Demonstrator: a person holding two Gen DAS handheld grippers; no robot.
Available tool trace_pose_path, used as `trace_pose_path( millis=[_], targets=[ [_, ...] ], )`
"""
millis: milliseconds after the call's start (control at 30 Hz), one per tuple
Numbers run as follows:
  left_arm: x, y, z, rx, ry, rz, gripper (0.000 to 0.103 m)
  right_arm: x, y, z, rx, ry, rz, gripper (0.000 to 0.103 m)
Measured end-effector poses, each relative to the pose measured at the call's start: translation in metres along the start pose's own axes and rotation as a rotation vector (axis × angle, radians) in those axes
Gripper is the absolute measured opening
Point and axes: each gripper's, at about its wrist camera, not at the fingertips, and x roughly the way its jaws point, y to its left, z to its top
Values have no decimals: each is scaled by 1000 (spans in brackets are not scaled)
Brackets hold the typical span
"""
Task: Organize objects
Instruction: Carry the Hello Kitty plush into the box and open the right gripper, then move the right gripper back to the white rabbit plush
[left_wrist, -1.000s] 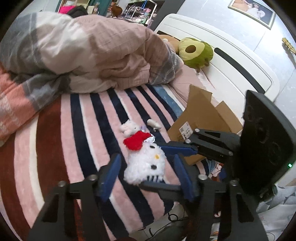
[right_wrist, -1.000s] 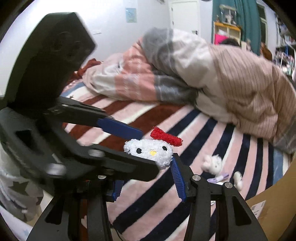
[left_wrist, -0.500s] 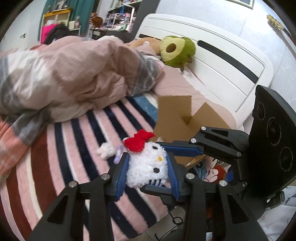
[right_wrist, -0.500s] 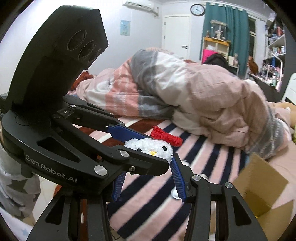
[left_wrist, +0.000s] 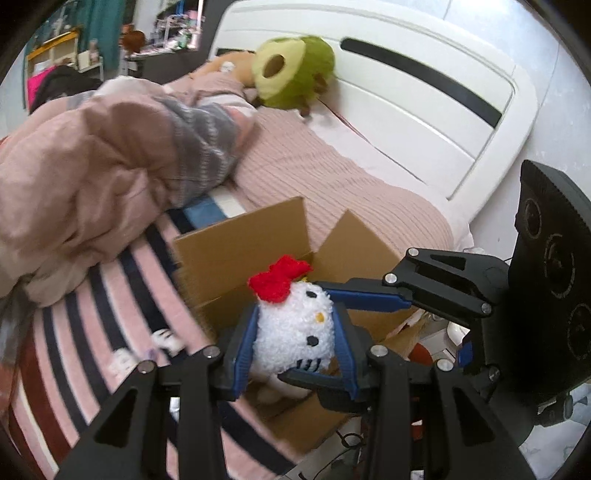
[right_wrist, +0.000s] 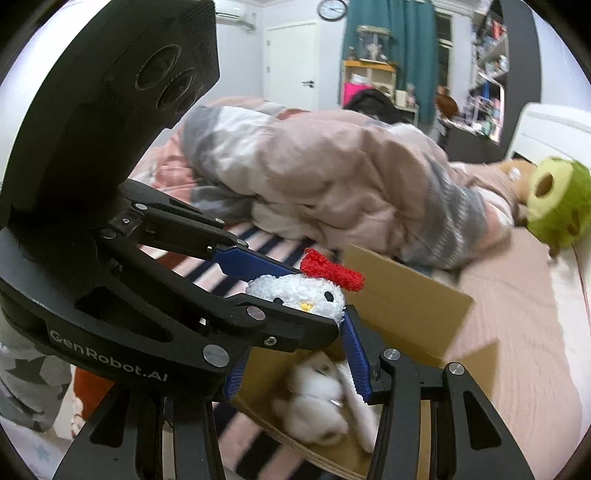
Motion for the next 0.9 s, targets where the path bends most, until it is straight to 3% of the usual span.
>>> trace_pose_path(
  millis=[200, 433, 600, 733, 900],
  targets=[
    [29, -17, 15, 16, 49, -4, 36, -4, -32, -14, 47, 28, -6, 43],
    [44, -23, 17, 15, 88, 19, 37, 0, -40, -22, 64, 54, 2, 44],
    [42, -21, 17, 15, 91, 65, 63, 3, -35, -23, 52, 71, -22, 60],
    [31, -20, 14, 26, 68, 70, 71, 3, -32, -22, 48, 73, -25, 60],
    [7, -19, 8, 33, 17, 84, 72, -1, -26, -18, 46, 59, -26, 60]
  ],
)
